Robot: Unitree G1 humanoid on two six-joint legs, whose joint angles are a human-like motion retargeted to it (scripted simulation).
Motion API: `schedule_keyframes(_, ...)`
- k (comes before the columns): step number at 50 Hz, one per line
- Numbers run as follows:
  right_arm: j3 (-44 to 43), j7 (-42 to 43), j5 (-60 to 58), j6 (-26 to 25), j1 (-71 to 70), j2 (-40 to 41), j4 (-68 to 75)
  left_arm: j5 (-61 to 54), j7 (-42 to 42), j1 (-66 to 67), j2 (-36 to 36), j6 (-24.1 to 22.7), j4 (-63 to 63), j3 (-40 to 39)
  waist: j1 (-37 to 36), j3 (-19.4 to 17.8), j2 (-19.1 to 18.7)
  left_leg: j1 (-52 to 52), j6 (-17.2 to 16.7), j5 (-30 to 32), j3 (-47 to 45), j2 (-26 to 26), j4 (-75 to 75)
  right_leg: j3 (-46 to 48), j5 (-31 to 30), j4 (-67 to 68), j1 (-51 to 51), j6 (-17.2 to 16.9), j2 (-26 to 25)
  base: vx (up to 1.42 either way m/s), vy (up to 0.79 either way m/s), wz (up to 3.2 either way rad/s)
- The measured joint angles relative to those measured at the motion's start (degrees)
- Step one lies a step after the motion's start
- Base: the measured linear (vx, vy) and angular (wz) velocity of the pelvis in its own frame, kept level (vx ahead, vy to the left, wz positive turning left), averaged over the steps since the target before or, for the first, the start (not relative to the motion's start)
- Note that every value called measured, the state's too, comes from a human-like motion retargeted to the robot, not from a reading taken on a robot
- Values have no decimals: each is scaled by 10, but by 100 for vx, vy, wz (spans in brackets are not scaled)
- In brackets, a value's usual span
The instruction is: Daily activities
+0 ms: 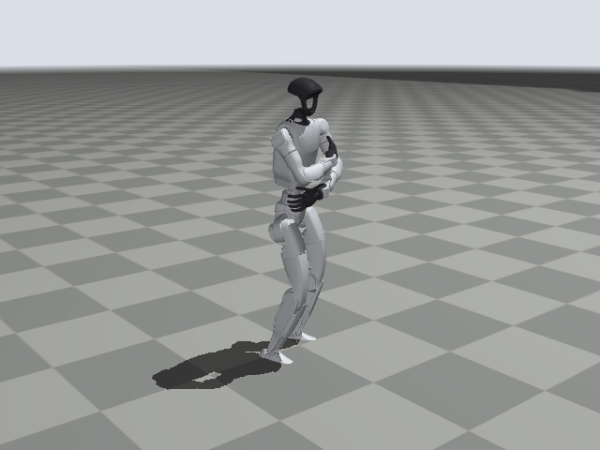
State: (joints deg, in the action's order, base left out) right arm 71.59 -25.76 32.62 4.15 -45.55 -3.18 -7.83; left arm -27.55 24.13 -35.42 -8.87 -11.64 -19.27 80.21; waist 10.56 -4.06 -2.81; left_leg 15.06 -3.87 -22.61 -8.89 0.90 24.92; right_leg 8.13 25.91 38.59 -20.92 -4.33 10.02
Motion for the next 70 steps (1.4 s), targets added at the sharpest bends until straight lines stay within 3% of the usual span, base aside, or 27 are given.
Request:
schedule_keyframes(10, -69, 84, 71, 25, -58, 53, -146, -198, -13, -16, 21, 12, 96, -26, -38, 75, -1, 6, 6, -6, 17, 6, 13, 11, -16, -31, 25, 4, -10, 3, 1, 11)
schedule_keyframes(28, -138, 209, 77, 78, -20, 52, -214, -298, -76, 16, 39, -3, 136, -61, -88, 129, -24, 17, -2, 13, 37, 22, -12, 35, -58, -104, 52, 14, -34, 0, 0, 3)
schedule_keyframes(40, -160, 236, 70, 86, -9, 34, -224, -298, -70, 20, 39, 10, 145, -63, -93, 150, -26, 15, -10, 26, 54, 24, -35, 50, -71, -128, 67, 27, -43, 0, -1, 22)
schedule_keyframes(70, -175, 193, 68, 29, -52, -18, -211, -246, -12, 2, 41, 74, 131, -51, -74, 173, -15, -19, -31, 68, 96, 16, -120, 94, -75, -141, 104, 61, -45, 0, -1, 27)
